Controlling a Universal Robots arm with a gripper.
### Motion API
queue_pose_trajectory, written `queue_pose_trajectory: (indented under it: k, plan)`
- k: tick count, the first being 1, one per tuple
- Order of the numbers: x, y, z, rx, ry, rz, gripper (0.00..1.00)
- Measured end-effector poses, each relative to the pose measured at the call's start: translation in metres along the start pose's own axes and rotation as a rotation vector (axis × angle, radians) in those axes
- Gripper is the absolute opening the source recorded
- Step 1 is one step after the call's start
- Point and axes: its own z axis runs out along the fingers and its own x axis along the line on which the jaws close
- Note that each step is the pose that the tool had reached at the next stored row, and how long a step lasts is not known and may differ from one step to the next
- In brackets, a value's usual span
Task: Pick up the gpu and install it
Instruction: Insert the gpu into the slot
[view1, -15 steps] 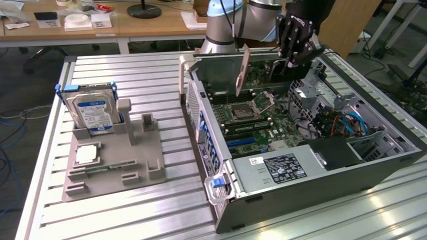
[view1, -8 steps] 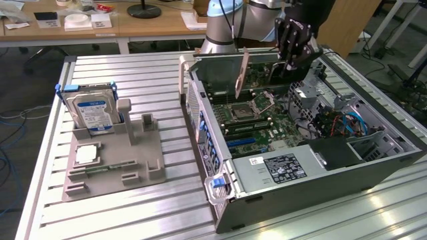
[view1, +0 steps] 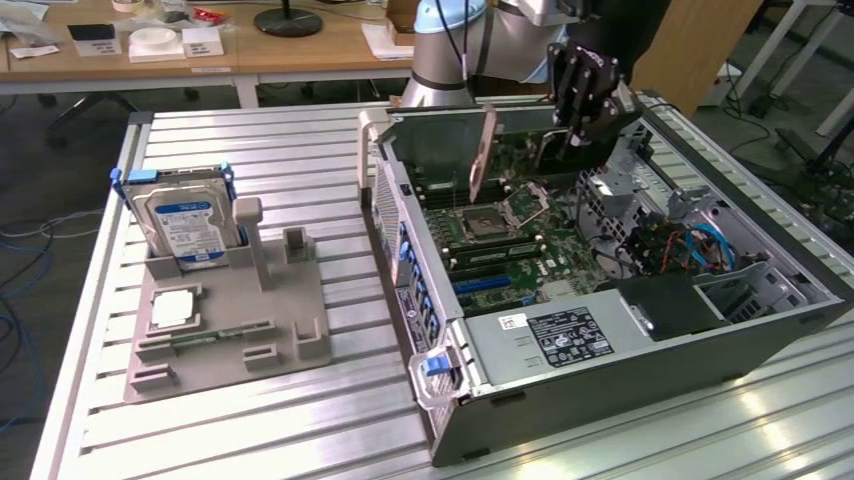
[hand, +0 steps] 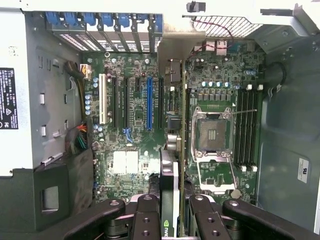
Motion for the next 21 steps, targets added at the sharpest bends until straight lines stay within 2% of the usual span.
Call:
queue_pose_trajectory:
  k: [21]
  plan:
    - [0.001, 0.0007, 0.0186, 0.0, 0.0001, 0.0, 0.27]
